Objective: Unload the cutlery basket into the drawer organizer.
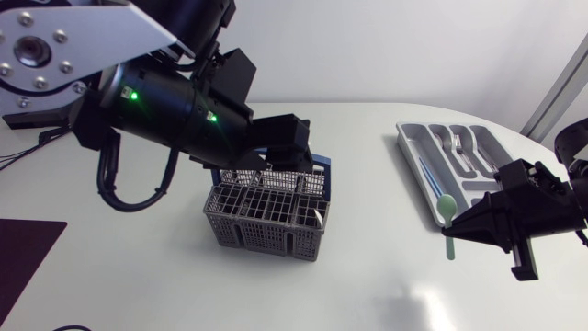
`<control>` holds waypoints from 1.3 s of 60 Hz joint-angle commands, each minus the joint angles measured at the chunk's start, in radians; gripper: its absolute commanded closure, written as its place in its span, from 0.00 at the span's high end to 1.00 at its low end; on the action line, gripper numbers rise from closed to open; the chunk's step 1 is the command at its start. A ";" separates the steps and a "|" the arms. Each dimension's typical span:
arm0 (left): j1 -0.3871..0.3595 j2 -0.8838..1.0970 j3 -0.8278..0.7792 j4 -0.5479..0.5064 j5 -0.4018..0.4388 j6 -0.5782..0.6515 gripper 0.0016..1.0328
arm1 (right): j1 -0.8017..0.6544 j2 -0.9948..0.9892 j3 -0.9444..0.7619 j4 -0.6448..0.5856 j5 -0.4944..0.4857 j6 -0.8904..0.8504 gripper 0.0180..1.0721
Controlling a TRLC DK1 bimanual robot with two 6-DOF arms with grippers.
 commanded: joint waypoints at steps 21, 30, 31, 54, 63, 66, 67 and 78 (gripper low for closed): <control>0.017 -0.033 -0.082 -0.051 -0.070 0.029 0.95 | -0.241 0.261 0.158 0.117 0.177 -0.285 0.05; 0.018 -0.044 -0.108 -0.053 -0.075 0.031 0.95 | -0.284 0.343 0.213 0.229 0.245 -0.331 0.05; 0.018 -0.045 -0.113 -0.053 -0.075 0.031 0.95 | -0.286 0.352 0.219 0.243 0.254 -0.333 0.05; 0.004 -0.067 -0.148 -0.056 -0.098 0.029 0.95 | -0.295 0.522 0.229 0.582 0.445 -0.377 0.05; -0.005 -0.076 -0.159 -0.057 -0.099 0.026 0.95 | -0.301 0.568 0.226 0.664 0.496 -0.397 0.05; -0.006 -0.079 -0.160 -0.057 -0.101 0.026 0.95 | -0.307 0.579 0.226 0.685 0.505 -0.406 0.05; -0.008 -0.079 -0.162 -0.057 -0.101 0.025 0.95 | -0.309 0.582 0.226 0.687 0.505 -0.408 0.05; -0.022 -0.087 -0.171 -0.057 -0.107 0.019 0.95 | -0.320 0.600 0.219 0.736 0.548 -0.429 0.10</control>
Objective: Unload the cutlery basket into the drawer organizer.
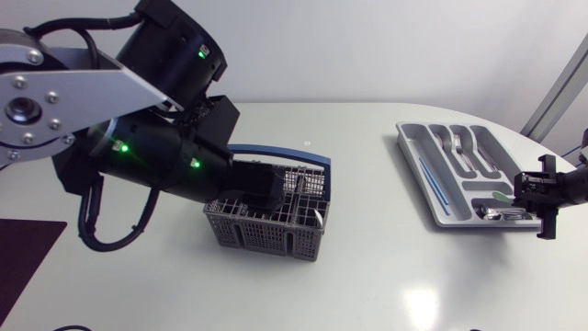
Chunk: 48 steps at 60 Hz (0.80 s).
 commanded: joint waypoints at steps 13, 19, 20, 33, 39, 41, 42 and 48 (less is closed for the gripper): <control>-0.022 -0.017 -0.030 -0.013 -0.026 -0.006 0.95 | -0.010 0.021 -0.028 0.054 0.050 -0.046 0.28; -0.022 -0.025 -0.033 -0.021 -0.026 -0.006 0.95 | -0.010 0.005 -0.052 0.099 0.052 -0.043 0.38; -0.023 -0.028 -0.033 -0.023 -0.026 -0.007 0.95 | -0.010 0.004 -0.056 0.105 0.052 -0.043 0.40; -0.042 -0.049 -0.061 -0.026 -0.035 -0.016 0.95 | 0.006 -0.125 -0.140 0.116 0.036 -0.006 0.45; -0.049 -0.060 -0.075 -0.026 -0.044 -0.024 0.95 | 0.049 -0.220 -0.189 0.091 0.026 0.061 0.46; -0.049 -0.063 -0.081 -0.026 -0.044 -0.026 0.95 | 0.066 -0.248 -0.203 0.086 0.026 0.093 0.46; -0.051 -0.065 -0.084 -0.026 -0.044 -0.026 0.95 | 0.073 -0.257 -0.207 0.080 0.026 0.106 0.46; -0.051 -0.068 -0.105 -0.024 -0.046 -0.024 0.95 | 0.158 -0.344 -0.234 -0.015 0.026 0.216 0.46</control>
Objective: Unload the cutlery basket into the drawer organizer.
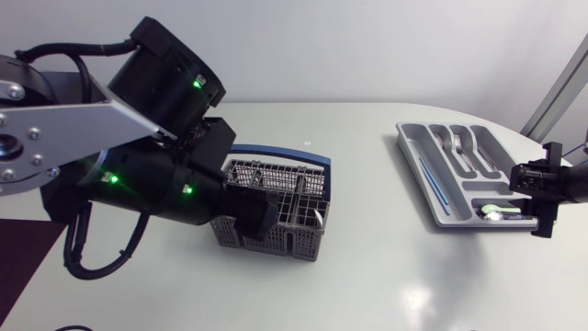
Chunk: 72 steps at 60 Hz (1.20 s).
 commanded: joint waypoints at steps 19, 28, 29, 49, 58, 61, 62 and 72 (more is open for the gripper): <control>-0.006 -0.024 -0.066 -0.003 -0.008 -0.002 0.95 | 0.302 -0.186 -0.041 -0.242 0.041 0.391 0.46; -0.001 -0.024 -0.080 -0.002 -0.008 0.021 0.95 | 0.426 -0.223 -0.029 -0.314 0.061 0.545 0.46; 0.000 -0.024 -0.081 -0.002 -0.008 0.021 0.95 | 0.436 -0.226 -0.029 -0.318 0.062 0.554 0.46; -0.003 -0.024 -0.092 0.006 -0.008 0.023 0.95 | 0.686 -0.281 0.005 -0.450 0.061 0.828 0.45; -0.024 0.002 -0.080 0.020 -0.005 -0.023 0.95 | 0.770 -0.294 0.012 -0.481 0.061 0.916 0.45; -0.032 0.013 -0.071 0.021 0.000 -0.044 0.95 | 0.782 -0.295 0.014 -0.486 0.061 0.933 0.45; -0.034 0.016 -0.066 0.021 0.000 -0.049 0.95 | 0.787 -0.295 0.014 -0.486 0.059 0.937 0.45; -0.061 0.071 -0.046 0.050 0.026 -0.129 0.95 | 0.840 -0.303 0.008 -0.507 0.042 1.005 0.45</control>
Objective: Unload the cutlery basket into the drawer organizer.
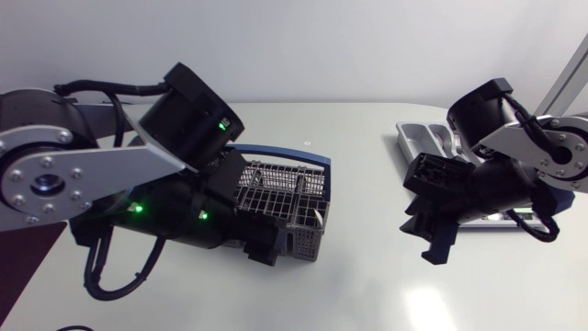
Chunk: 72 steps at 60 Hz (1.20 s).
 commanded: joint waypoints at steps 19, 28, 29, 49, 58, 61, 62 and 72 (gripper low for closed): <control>-0.049 0.094 0.054 0.103 0.046 -0.164 0.95 | 0.144 -0.046 -0.001 -0.028 -0.008 0.153 0.45; -0.058 0.144 0.089 0.120 0.052 -0.176 0.95 | 0.170 -0.054 -0.011 -0.028 -0.020 0.174 0.45; -0.058 0.152 0.095 0.120 0.052 -0.179 0.95 | 0.171 -0.055 -0.012 -0.028 -0.020 0.176 0.45; -0.026 0.212 0.186 0.131 0.054 -0.334 0.95 | 0.204 -0.072 -0.037 -0.020 -0.026 0.206 0.44; -0.015 0.249 0.203 0.131 0.051 -0.421 0.95 | 0.202 -0.092 -0.057 -0.017 -0.031 0.213 0.44; -0.009 0.255 0.206 0.131 0.051 -0.455 0.95 | 0.202 -0.098 -0.063 -0.017 -0.031 0.213 0.44; -0.009 0.256 0.206 0.131 0.051 -0.460 0.95 | 0.202 -0.098 -0.063 -0.017 -0.031 0.214 0.44; 0.008 0.285 0.226 0.123 0.049 -0.517 0.94 | 0.202 -0.115 -0.075 -0.016 -0.033 0.208 0.44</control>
